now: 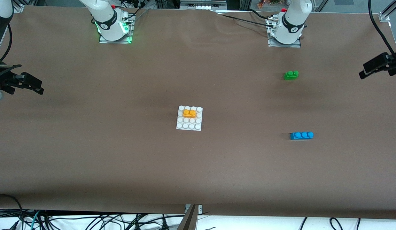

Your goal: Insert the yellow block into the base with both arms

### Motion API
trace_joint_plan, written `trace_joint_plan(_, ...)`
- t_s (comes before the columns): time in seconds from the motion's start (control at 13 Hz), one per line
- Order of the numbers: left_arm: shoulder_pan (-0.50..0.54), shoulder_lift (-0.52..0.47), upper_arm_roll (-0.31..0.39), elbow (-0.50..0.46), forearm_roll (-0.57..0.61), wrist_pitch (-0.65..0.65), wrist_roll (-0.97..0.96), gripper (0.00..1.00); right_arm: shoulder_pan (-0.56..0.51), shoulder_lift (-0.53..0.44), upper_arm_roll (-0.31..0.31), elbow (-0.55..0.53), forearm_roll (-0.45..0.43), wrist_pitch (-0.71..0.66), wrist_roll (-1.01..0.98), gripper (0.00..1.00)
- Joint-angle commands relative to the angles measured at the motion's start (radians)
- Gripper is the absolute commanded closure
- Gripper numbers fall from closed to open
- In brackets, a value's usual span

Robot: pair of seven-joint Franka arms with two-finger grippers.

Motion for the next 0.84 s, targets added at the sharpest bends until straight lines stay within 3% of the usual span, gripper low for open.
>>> trace_joint_plan(0.0,0.028,-0.040,-0.065,-0.063,0.069,0.009,0.031,0.00,-0.008,0.009,0.005,0.025,-0.002,-0.016,-0.016,0.00)
trace_joint_plan(0.77,0.080,-0.003,-0.050,-0.025,-0.009,-0.002,0.037,0.00,-0.008,0.010,0.005,0.025,0.000,-0.016,-0.016,0.00)
